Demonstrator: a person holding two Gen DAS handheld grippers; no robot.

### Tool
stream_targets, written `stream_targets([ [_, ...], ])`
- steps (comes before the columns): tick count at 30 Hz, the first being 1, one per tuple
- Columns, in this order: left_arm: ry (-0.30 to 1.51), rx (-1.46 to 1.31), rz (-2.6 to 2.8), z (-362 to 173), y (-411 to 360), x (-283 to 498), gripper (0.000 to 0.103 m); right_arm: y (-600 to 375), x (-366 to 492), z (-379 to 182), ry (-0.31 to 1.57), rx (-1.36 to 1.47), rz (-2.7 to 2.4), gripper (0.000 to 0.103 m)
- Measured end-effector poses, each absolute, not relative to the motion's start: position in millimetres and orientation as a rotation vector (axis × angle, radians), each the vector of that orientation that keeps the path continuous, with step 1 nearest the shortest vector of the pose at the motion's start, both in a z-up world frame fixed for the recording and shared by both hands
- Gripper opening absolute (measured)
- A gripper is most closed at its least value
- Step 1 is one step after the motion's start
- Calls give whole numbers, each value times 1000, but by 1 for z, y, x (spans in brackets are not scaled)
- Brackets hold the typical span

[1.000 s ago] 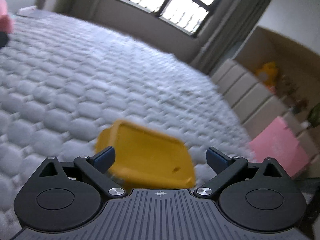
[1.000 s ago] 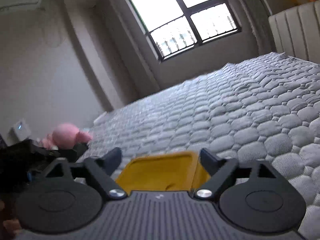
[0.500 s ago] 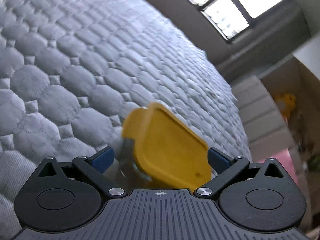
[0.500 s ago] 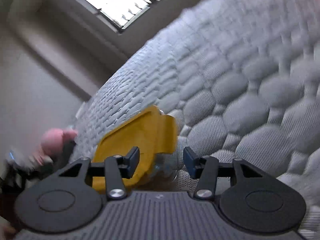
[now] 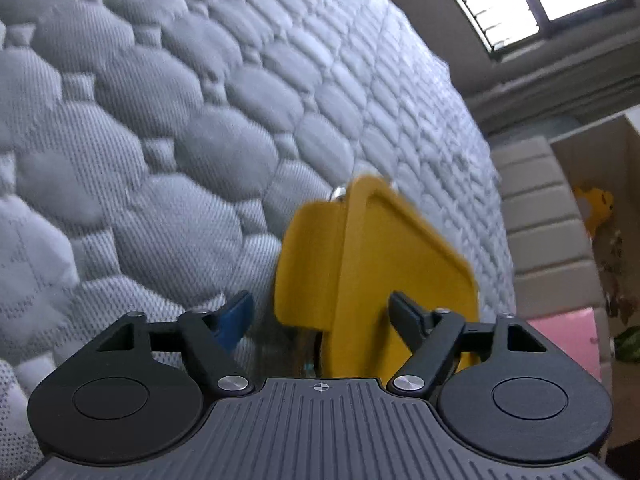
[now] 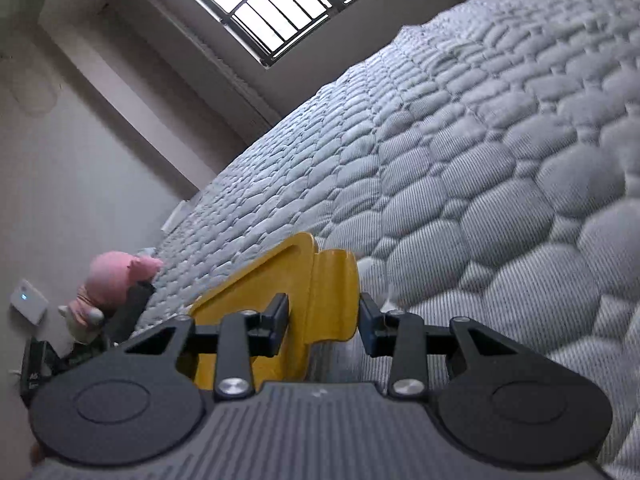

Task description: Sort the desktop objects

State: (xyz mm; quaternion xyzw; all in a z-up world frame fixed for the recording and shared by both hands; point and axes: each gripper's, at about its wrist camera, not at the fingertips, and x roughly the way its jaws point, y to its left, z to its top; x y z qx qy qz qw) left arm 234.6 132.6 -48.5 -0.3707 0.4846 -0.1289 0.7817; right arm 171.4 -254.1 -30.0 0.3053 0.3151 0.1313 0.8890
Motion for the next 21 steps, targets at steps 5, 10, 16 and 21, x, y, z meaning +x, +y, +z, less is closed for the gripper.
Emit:
stream_targets([
  [5, 1035, -803, -280, -52, 135, 233, 90, -256, 173, -38, 653, 656, 275, 42],
  [10, 994, -743, -262, -52, 131, 235, 94, -256, 159, -47, 609, 713, 268, 42],
  [16, 971, -745, -260, -51, 131, 236, 96, -245, 153, -47, 572, 640, 238, 48],
  [21, 968, -731, -270, -51, 129, 229, 97, -235, 157, -39, 545, 540, 202, 45],
])
